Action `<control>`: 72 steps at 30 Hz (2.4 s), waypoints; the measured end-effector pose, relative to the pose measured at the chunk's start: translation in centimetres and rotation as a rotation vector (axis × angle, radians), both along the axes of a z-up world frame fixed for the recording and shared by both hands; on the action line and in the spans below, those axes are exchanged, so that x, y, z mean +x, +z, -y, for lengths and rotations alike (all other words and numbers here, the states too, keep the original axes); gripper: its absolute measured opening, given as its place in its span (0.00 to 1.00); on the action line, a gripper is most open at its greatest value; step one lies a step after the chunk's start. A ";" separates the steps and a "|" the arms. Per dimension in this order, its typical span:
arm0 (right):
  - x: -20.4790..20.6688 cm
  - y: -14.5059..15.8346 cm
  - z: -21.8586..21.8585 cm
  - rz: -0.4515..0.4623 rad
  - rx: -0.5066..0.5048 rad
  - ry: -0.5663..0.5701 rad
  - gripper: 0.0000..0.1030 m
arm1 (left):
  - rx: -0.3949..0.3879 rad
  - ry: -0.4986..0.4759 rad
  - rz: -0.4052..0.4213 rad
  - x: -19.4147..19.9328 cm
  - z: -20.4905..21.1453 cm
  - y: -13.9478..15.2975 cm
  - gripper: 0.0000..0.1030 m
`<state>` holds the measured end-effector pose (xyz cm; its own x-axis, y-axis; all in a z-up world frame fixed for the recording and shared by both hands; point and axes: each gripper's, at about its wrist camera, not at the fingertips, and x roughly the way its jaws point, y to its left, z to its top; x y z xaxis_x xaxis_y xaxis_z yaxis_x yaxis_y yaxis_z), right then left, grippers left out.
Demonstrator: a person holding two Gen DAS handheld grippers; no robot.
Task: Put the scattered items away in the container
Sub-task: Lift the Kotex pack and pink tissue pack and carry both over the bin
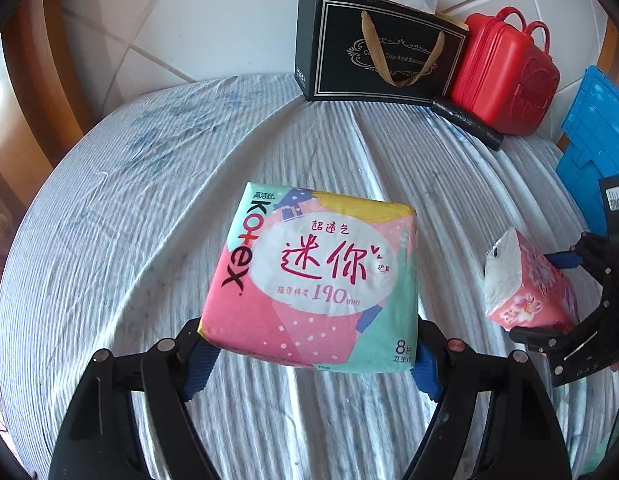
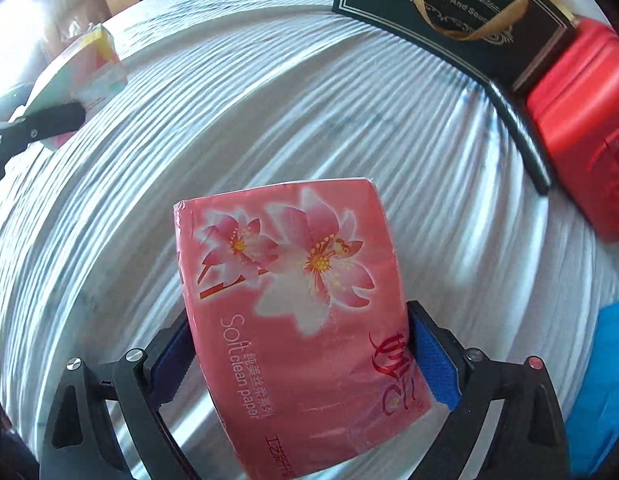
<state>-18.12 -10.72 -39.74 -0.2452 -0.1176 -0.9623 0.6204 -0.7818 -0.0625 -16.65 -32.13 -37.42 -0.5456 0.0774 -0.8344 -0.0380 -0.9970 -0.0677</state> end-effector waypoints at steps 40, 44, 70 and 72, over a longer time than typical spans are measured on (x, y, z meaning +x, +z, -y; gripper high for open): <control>17.8 19.9 -13.3 -0.142 -0.343 -0.198 0.86 | -0.127 -0.028 -0.113 16.2 -14.5 19.2 0.77; 18.5 22.4 -14.9 -0.186 -0.371 -0.204 0.86 | -0.121 -0.028 -0.140 16.7 -16.2 20.9 0.77; 17.4 33.6 -28.5 -0.391 -0.480 -0.226 0.86 | -0.170 -0.030 -0.286 14.8 -29.5 30.0 0.77; 17.2 34.4 -29.6 -0.409 -0.485 -0.238 0.86 | -0.174 -0.042 -0.297 14.3 -30.7 30.6 0.77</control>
